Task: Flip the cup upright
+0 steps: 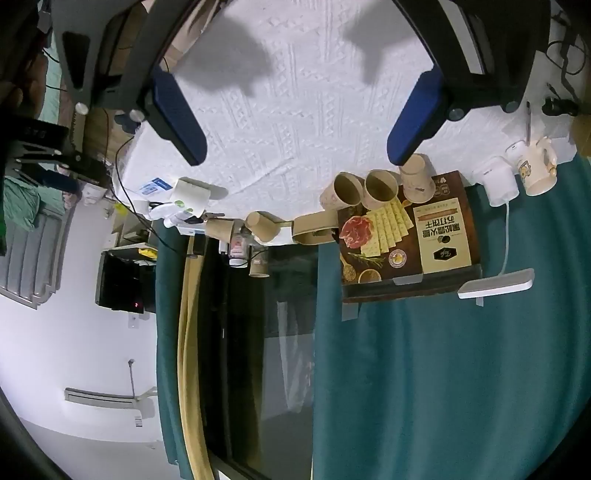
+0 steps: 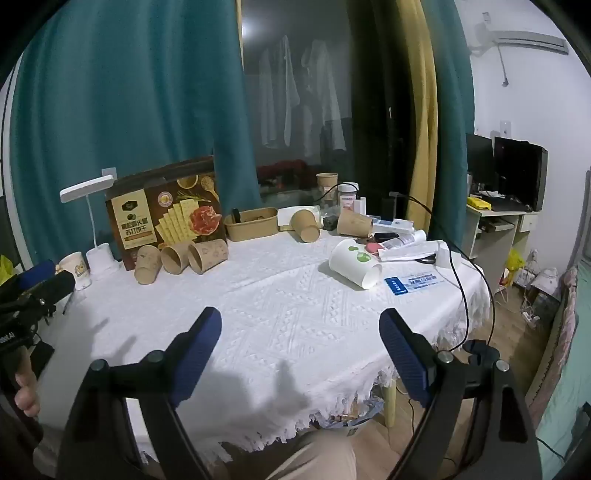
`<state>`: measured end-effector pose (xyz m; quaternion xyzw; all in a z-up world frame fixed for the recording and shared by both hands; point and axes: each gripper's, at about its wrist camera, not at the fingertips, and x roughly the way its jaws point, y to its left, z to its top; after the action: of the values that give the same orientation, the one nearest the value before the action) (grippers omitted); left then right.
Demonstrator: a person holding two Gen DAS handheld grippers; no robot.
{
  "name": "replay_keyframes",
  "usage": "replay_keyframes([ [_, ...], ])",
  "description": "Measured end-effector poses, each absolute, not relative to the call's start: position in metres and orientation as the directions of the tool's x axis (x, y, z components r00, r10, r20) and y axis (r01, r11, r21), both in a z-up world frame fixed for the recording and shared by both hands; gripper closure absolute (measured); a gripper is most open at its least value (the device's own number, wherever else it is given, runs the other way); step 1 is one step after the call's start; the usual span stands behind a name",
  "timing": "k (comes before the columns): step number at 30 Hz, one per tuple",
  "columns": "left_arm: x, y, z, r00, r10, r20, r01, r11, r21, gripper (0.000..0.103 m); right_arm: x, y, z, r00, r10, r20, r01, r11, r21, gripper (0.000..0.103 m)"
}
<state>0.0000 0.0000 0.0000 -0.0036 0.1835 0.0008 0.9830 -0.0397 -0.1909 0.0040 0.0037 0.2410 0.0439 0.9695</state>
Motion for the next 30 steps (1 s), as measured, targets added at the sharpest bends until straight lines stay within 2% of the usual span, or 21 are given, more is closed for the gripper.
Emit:
replay_keyframes([
  [30,-0.001,-0.0022,0.0008,0.939,-0.011,-0.344,-0.002,0.999,-0.035,0.005,-0.0378,-0.1909,0.0016,0.875,0.082,-0.477,-0.081,0.996,0.021,0.017],
])
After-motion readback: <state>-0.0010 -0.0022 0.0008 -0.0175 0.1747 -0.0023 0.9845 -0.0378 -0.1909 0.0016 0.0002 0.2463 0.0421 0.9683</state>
